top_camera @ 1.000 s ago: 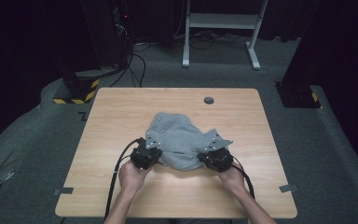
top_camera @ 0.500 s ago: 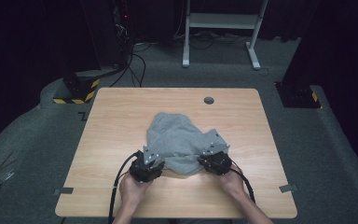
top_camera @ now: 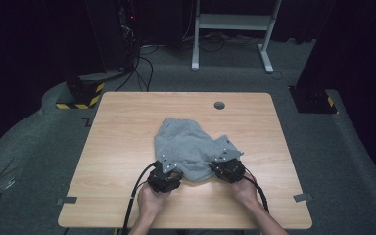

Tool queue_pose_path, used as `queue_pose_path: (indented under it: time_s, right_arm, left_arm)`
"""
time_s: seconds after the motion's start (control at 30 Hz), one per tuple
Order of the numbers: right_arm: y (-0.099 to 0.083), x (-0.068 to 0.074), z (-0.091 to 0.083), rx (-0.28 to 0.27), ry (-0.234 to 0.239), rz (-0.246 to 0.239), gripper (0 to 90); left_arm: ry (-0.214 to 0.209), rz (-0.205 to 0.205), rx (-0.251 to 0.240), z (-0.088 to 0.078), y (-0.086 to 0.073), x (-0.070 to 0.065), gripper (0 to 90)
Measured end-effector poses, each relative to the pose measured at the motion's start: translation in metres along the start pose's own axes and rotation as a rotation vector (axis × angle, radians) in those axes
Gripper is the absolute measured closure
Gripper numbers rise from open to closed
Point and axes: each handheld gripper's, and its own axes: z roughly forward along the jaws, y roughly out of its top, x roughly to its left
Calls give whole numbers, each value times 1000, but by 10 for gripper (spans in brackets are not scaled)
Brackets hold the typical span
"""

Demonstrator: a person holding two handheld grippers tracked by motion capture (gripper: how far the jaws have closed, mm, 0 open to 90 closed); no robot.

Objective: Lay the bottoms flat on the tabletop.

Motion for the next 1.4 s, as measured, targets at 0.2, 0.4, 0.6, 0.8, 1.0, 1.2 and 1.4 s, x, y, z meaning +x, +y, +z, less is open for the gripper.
queue_pose_path:
  time_s: [0.2,0.4,0.6,0.8,1.0,1.2,1.4]
  right_arm:
    - [0,-1,11,32,-6,-7,794]
    - [-1,-3,13,39,-5,0,801]
    - [1,1,6,15,-7,-14,825]
    - [5,3,0,-15,9,-11,848]
    - [7,3,0,-15,15,-1,830]
    - [2,-3,8,15,5,35,838]
    - [2,-3,10,25,2,30,850]
  left_arm:
    - [0,0,12,14,8,5,572]
    - [-46,11,45,9,10,11,810]
    - [-61,45,69,-26,0,18,815]
    - [-90,43,88,-42,-8,24,815]
    - [-58,90,108,-34,-12,18,798]
    - [-34,65,104,-20,-17,18,713]
    - [-75,51,86,-17,-17,13,793]
